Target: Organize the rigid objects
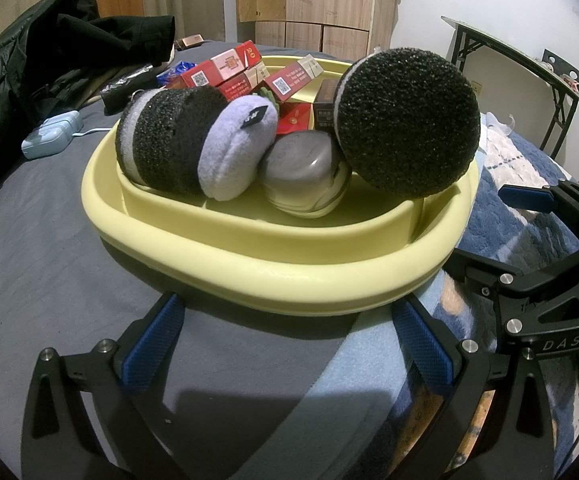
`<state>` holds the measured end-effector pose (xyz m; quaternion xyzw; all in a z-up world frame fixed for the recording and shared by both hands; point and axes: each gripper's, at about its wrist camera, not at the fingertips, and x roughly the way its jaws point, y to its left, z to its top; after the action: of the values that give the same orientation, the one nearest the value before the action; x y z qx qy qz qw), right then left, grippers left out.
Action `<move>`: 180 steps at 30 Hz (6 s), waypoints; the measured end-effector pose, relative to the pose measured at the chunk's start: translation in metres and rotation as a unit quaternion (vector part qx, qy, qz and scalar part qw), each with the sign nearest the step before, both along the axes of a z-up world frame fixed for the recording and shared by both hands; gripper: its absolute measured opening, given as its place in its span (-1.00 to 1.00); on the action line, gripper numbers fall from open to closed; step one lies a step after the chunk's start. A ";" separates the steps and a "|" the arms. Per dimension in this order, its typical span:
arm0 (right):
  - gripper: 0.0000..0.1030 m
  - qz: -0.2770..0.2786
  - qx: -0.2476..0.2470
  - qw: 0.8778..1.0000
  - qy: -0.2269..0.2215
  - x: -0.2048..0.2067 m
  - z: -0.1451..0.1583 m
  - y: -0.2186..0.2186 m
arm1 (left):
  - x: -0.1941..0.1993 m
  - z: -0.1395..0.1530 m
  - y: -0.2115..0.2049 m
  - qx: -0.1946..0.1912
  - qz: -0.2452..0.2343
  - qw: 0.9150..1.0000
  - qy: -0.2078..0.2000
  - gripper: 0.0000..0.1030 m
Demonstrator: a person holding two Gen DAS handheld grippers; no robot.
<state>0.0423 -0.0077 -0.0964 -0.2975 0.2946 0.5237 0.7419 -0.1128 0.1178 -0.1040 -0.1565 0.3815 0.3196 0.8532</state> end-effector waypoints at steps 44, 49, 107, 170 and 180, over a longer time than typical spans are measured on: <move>0.99 0.000 0.000 1.000 0.000 -0.001 0.000 0.000 | 0.005 0.004 0.014 -0.022 -0.001 1.000 0.006 1.00; 0.99 0.000 0.000 1.000 0.001 0.000 0.000 -0.001 | 0.004 0.004 0.015 -0.020 0.001 1.000 0.006 1.00; 0.99 -0.001 0.000 1.000 0.000 0.000 0.000 -0.001 | 0.003 0.003 0.014 -0.016 0.002 1.000 0.007 1.00; 0.99 -0.001 0.000 1.000 0.001 -0.001 0.000 0.000 | 0.002 0.003 0.012 -0.016 0.002 1.000 0.006 1.00; 0.99 -0.001 0.000 1.000 0.001 0.000 0.000 -0.001 | 0.002 0.003 0.012 -0.016 0.002 1.000 0.006 1.00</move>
<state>0.0422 -0.0083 -0.0960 -0.2968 0.2951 0.5234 0.7422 -0.1105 0.1298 -0.1014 -0.1688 0.3913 0.3164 0.8475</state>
